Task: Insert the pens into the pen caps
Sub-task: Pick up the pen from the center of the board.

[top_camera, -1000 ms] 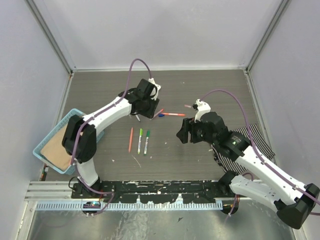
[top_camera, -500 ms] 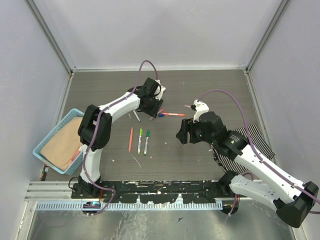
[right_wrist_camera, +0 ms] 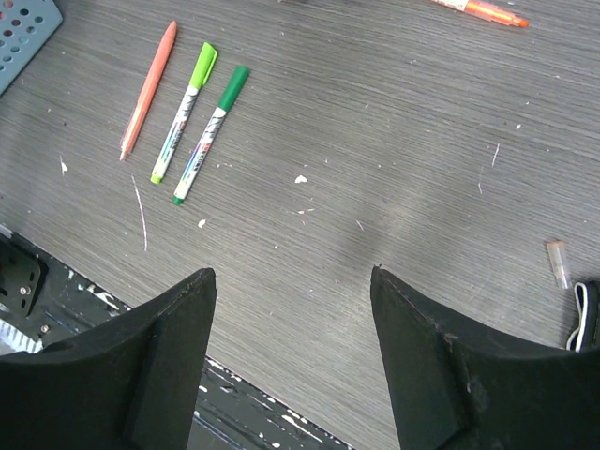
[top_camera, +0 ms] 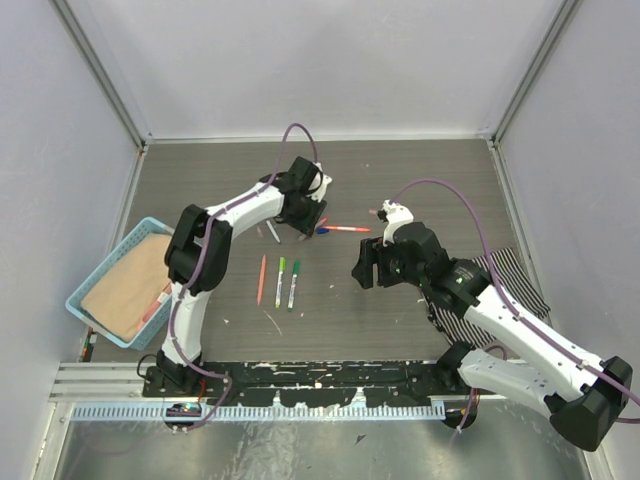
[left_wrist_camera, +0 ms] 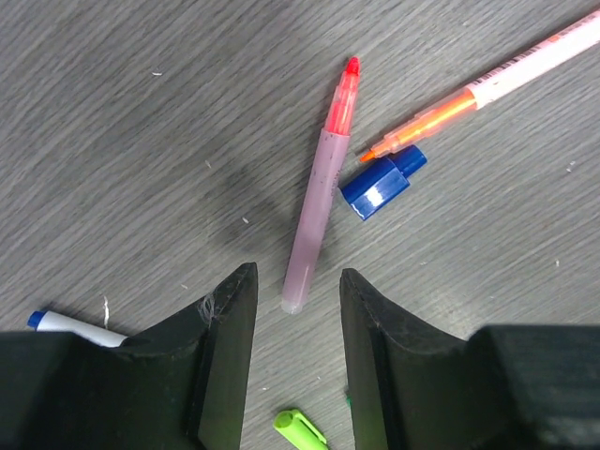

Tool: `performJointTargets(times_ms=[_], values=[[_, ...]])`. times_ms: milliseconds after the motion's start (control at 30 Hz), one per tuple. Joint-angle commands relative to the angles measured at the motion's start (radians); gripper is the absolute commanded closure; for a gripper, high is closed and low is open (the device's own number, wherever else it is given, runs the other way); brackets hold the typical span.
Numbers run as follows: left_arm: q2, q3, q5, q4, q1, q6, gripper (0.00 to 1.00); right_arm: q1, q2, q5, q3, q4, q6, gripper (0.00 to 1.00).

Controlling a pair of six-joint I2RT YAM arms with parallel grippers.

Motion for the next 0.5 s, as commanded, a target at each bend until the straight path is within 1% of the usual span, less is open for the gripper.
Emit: performJointTargets(times_ms=[0, 267, 467], values=[[0.030, 0.039, 0.017, -0.019, 0.009, 0.016, 0.54, -0.002, 0.004, -0.009, 0.027, 0.027, -0.022, 0.28], [0.054, 0.042, -0.002, -0.023, 0.010, 0.017, 0.57, -0.002, 0.010, -0.003, 0.027, 0.030, -0.022, 0.28], [0.069, 0.044, -0.005, -0.022, 0.012, 0.014, 0.65, -0.002, 0.013, -0.001, 0.024, 0.029, -0.022, 0.28]])
